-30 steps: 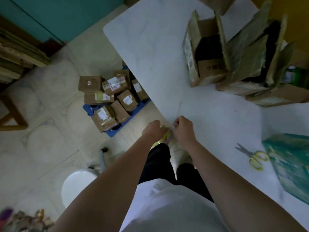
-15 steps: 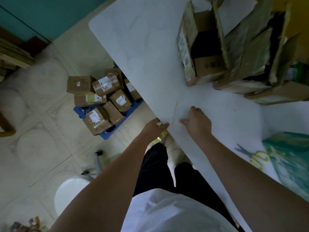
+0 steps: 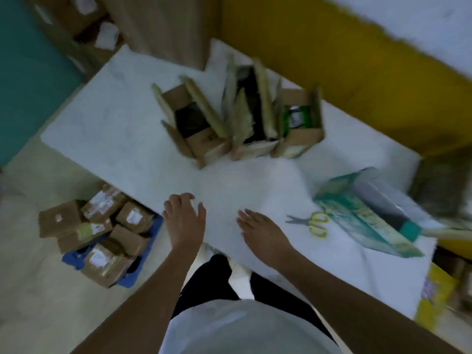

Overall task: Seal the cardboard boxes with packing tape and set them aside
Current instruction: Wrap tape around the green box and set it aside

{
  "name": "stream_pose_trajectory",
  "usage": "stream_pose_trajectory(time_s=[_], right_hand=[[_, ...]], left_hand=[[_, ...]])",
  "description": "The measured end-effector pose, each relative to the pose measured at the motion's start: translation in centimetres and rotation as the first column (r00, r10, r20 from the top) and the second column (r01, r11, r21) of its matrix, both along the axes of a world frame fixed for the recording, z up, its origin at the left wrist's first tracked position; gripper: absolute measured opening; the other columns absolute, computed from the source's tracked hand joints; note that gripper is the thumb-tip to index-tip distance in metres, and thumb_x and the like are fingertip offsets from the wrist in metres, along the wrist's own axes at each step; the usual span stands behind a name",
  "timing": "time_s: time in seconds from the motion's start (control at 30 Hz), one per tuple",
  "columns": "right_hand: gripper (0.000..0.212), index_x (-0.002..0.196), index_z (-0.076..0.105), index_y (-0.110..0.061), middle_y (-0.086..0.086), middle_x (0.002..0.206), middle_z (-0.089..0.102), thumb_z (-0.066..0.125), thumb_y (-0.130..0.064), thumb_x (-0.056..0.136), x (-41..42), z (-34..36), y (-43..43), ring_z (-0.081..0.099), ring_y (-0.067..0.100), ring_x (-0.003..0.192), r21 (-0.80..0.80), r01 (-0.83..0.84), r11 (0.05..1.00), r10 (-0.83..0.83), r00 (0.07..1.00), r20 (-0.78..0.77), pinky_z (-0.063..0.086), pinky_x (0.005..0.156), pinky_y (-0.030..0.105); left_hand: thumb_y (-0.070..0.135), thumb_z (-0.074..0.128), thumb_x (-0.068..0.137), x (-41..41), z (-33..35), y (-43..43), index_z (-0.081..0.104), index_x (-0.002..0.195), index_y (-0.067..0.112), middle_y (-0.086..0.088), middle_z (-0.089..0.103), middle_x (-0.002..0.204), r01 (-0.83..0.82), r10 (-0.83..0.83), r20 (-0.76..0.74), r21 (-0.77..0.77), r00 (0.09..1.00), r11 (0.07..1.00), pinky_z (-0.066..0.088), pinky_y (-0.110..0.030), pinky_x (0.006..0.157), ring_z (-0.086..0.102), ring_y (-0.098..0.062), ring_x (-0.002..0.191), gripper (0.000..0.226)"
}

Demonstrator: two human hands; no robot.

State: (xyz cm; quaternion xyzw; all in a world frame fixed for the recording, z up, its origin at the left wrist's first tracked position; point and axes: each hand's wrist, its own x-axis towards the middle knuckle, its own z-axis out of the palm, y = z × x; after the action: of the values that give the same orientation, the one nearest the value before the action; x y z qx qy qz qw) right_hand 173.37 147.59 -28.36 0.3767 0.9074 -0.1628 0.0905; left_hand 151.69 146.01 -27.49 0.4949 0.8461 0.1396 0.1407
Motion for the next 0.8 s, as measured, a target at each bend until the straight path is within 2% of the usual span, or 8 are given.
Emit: stream_pose_trajectory(time_s=[0.13,0.23,0.33,0.43,0.53,0.63,0.73,0.8], right_hand=[[0.020,0.104,0.071,-0.012,0.003,0.105,0.070,0.056,-0.016,0.091,6.2,6.5,0.6,0.063,0.022,0.095,0.277,0.341,0.898,-0.263,0.923,-0.282,0.045,0.088,0.032],[0.019,0.100,0.071,-0.011,0.006,0.097,0.070,0.073,-0.017,0.082,11.1,11.1,1.1,0.065,0.025,0.088,0.402,0.622,0.672,-0.535,0.783,-0.317,0.051,0.081,0.035],[0.041,0.112,0.069,-0.011,0.009,0.107,0.069,0.083,-0.017,0.073,16.1,12.7,2.0,0.065,0.030,0.097,0.350,0.799,0.489,-0.757,0.588,-0.284,0.050,0.090,0.040],[0.035,0.105,0.072,-0.019,0.003,0.100,0.072,0.082,-0.027,0.073,20.1,12.5,2.2,0.066,0.028,0.093,0.264,0.828,0.495,-0.813,0.549,-0.197,0.045,0.094,0.041],[0.012,0.088,0.076,-0.021,0.004,0.083,0.073,0.071,-0.026,0.078,22.7,12.2,1.4,0.067,0.030,0.085,0.125,0.811,0.572,-0.811,0.581,-0.062,0.042,0.093,0.036],[0.019,0.084,0.075,-0.026,-0.002,0.091,0.072,0.059,-0.035,0.081,24.5,11.9,-0.3,0.063,0.026,0.094,0.112,0.793,0.599,-0.790,0.608,-0.081,0.047,0.089,0.036],[0.005,0.075,0.074,-0.026,0.004,0.132,0.060,0.078,-0.029,0.077,26.1,11.6,-2.1,0.048,0.029,0.126,0.060,0.895,0.442,-0.873,0.445,-0.200,0.040,0.104,0.043],[0.010,0.078,0.071,-0.025,0.002,0.155,0.036,0.071,-0.030,0.087,26.5,11.4,-2.5,0.027,0.029,0.143,-0.073,0.916,0.395,-0.904,0.373,-0.211,0.028,0.115,0.041]], left_hand=[[0.023,0.059,0.087,9.3,4.2,4.6,0.063,0.102,0.016,-0.006,0.057,0.101,0.538,-0.550,-0.029,0.261,0.834,0.802,0.039,-0.038,0.082,0.051,-0.027,0.094,0.018],[0.025,0.053,0.084,16.3,7.5,7.4,0.063,0.105,0.015,-0.005,0.059,0.105,0.734,-0.754,-0.120,0.367,0.646,0.571,0.036,-0.033,0.085,0.049,-0.023,0.100,0.026],[0.031,0.057,0.083,21.7,9.0,9.4,0.061,0.120,0.014,-0.004,0.059,0.119,0.881,-0.883,-0.171,0.277,0.437,0.383,0.040,-0.034,0.094,0.052,-0.023,0.112,0.040],[0.040,0.062,0.080,25.1,9.2,10.9,0.061,0.122,0.017,-0.001,0.062,0.118,0.962,-0.947,-0.177,0.112,0.268,0.251,0.040,-0.037,0.100,0.055,-0.023,0.114,0.048],[0.032,0.061,0.086,26.8,9.7,11.3,0.068,0.106,0.017,-0.007,0.067,0.102,0.972,-0.973,-0.076,-0.077,0.218,0.224,0.038,-0.036,0.092,0.061,-0.030,0.101,0.025],[0.018,0.056,0.092,27.1,9.4,11.4,0.069,0.106,0.014,-0.009,0.068,0.103,0.957,-0.970,-0.016,-0.156,0.243,0.243,0.045,-0.021,0.073,0.064,-0.031,0.096,0.019],[0.003,0.076,0.068,27.0,8.2,11.7,0.069,0.084,0.012,-0.008,0.066,0.084,0.944,-0.943,0.065,0.029,0.326,0.328,0.046,-0.021,0.061,0.059,-0.019,0.084,0.020],[0.003,0.077,0.074,27.2,8.2,10.9,0.061,0.103,0.013,-0.009,0.062,0.104,0.908,-0.914,0.167,0.141,0.370,0.394,0.049,-0.022,0.071,0.046,-0.004,0.091,0.035]])
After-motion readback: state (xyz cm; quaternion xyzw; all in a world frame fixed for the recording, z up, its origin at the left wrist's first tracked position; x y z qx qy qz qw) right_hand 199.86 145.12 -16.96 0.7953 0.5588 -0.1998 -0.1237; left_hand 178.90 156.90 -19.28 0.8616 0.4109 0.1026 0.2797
